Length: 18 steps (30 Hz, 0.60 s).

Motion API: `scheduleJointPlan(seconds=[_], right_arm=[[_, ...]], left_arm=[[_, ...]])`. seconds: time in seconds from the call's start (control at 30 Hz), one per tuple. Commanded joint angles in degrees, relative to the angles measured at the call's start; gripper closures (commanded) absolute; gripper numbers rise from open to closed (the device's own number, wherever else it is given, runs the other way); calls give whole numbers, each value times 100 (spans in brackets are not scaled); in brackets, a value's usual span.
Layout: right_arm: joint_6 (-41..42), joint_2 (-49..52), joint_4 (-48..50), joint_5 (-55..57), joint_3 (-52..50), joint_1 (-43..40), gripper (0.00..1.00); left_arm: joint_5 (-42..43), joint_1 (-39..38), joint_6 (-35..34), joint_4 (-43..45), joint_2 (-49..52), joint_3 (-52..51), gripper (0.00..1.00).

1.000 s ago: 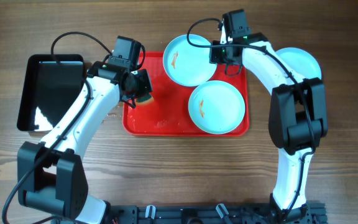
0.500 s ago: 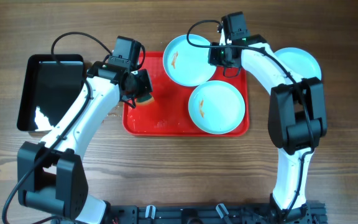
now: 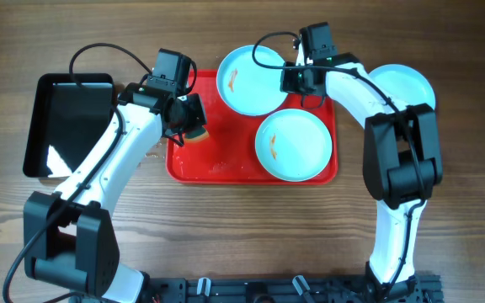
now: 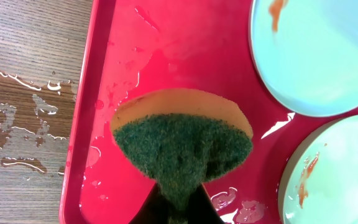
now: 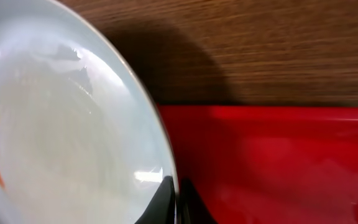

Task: Clean dirty plates on tray and stack at the side
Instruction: 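Move the right gripper back to the top plate on the red tray, then grip the rim of the top plate with the right gripper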

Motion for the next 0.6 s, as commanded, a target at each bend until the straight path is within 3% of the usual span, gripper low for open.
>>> scheduleJointPlan(seconds=[0.0, 0.27, 0.57], right_arm=[[2, 149, 17, -678, -2, 46, 96], [302, 149, 20, -1976, 114, 155, 96], [284, 149, -468, -1447, 114, 713, 96]], left_arm=[[68, -4, -33, 17, -35, -39, 96], [68, -4, -35, 20, -35, -39, 96], [66, -4, -33, 20, -35, -39, 96]])
